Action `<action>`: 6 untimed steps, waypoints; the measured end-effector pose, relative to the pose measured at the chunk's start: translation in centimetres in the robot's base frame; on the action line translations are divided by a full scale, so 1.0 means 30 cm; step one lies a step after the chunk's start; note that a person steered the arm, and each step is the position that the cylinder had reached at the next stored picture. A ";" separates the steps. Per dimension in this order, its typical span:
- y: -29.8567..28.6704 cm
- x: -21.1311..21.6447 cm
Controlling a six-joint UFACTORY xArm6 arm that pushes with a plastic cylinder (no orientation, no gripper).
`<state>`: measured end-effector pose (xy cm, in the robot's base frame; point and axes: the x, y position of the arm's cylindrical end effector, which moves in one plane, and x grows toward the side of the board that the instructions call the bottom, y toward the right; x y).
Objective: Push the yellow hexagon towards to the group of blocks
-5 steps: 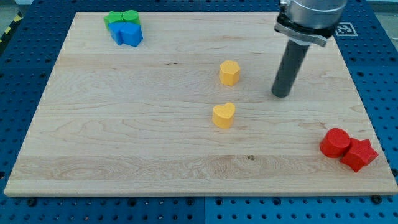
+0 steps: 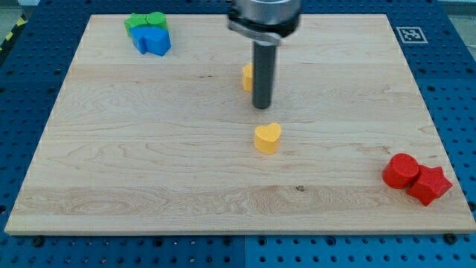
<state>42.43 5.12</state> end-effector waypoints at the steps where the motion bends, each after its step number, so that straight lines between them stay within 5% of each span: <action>1: 0.074 -0.077; 2: -0.046 -0.176; 4: -0.600 -0.172; 6: -0.567 0.003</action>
